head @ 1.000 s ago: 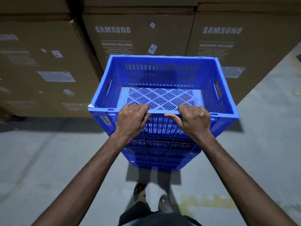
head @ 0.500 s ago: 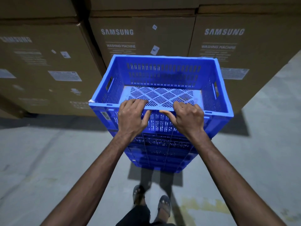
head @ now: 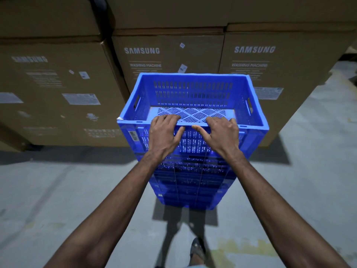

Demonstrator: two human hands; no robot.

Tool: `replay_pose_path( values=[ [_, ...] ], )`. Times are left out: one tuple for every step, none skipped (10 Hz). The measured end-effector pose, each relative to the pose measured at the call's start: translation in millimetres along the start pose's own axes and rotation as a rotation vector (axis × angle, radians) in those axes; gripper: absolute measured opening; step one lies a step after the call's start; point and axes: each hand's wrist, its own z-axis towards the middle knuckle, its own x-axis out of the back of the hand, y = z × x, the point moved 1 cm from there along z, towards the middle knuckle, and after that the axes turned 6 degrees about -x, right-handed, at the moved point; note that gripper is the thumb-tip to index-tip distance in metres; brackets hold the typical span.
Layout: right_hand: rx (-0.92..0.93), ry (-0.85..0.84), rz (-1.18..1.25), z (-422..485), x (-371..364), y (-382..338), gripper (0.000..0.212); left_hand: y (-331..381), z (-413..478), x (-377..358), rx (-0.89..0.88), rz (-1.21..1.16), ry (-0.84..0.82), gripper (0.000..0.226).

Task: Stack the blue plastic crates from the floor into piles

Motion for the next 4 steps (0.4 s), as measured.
replay_pose_path(
  values=[
    [-0.033, -0.088, 0.014, -1.1, 3.0, -0.6, 0.070, 1.0, -4.7, 6.5, -0.021, -0.031, -0.077, 0.057],
    [-0.098, -0.132, 0.082, -6.8, 16.4, -7.1, 0.070, -2.1, -23.3, 17.8, -0.046, -0.053, -0.123, 0.062],
    [-0.165, -0.119, 0.158, -13.5, 34.7, -10.4, 0.064, -11.2, -48.8, 24.8, -0.066, -0.091, -0.120, 0.062],
    [-0.207, -0.087, 0.169, -19.8, 55.3, -19.3, 0.064, -18.9, -55.3, 40.7, -0.054, -0.151, -0.135, 0.064]
  ],
)
